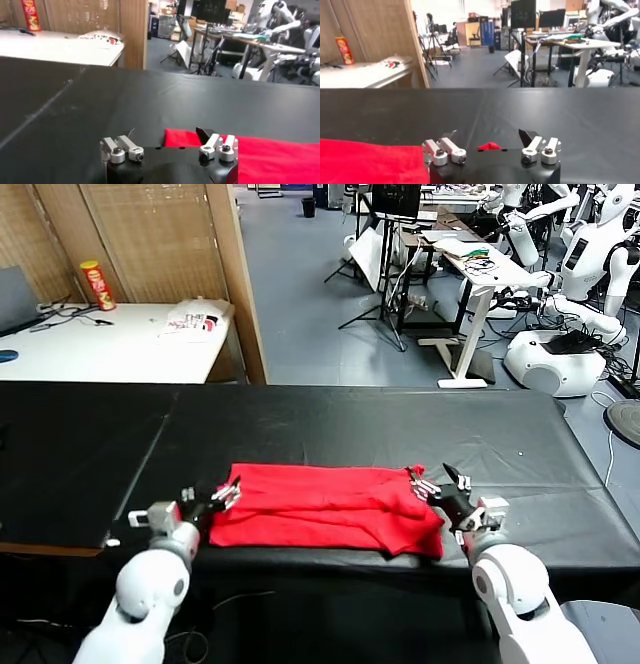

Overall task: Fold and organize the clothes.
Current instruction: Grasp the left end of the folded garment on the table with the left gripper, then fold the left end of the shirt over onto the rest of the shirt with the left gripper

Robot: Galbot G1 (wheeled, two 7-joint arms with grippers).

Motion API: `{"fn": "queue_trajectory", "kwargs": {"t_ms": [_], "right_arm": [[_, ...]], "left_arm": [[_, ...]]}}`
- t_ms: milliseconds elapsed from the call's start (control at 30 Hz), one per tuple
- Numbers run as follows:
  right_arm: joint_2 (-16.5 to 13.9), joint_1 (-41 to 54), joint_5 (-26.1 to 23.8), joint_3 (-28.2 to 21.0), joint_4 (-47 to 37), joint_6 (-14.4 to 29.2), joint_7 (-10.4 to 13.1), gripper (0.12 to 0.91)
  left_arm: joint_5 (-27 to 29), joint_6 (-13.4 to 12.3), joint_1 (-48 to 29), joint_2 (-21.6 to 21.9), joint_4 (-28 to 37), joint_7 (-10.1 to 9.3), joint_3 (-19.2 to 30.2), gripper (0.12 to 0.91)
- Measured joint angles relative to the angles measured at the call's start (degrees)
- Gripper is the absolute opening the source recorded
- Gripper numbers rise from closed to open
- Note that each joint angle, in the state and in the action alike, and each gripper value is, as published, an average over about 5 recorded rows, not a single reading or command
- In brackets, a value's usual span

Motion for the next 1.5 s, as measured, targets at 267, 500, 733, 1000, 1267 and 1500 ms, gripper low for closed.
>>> {"fn": "queue_trajectory", "kwargs": {"t_ms": [267, 500, 733, 1000, 1267, 1500], "right_arm": [[-0.34, -0.38, -0.11, 0.41, 1.07, 0.33, -0.22, 0.798], [-0.03, -0.66, -1.85, 0.21, 1.11, 1.28, -0.93, 0.798], [0.4, -0.72, -3.51, 0.06, 0.96, 2.02, -1.58, 0.798], [0.92, -1.11, -4.19, 0.22, 1.32, 2.22, -1.63, 0.798], [1.61, -1.34, -4.27, 0.29, 1.53, 2.31, -1.54, 0.798], [2.87, -1.91, -5.5, 0.15, 1.36, 2.61, -1.56, 0.798]], "left_arm": [[2.61, -1.18, 4.45, -2.26, -1.32, 1.12, -0.11, 0.795], [4.19, -1.53, 4.3, -4.19, -0.09, 1.77, 0.61, 0.599], [0.8, -0.06, 3.1, -4.04, 1.19, 2.68, 0.62, 0.261], [11.31, -2.93, 3.23, -1.58, 2.02, 4.54, -0.8, 0.163], [24.54, -5.97, 5.13, 6.69, 2.11, 4.56, -6.97, 0.159], [26.36, -6.35, 4.63, 14.41, 2.95, 4.09, -10.8, 0.159]]}}
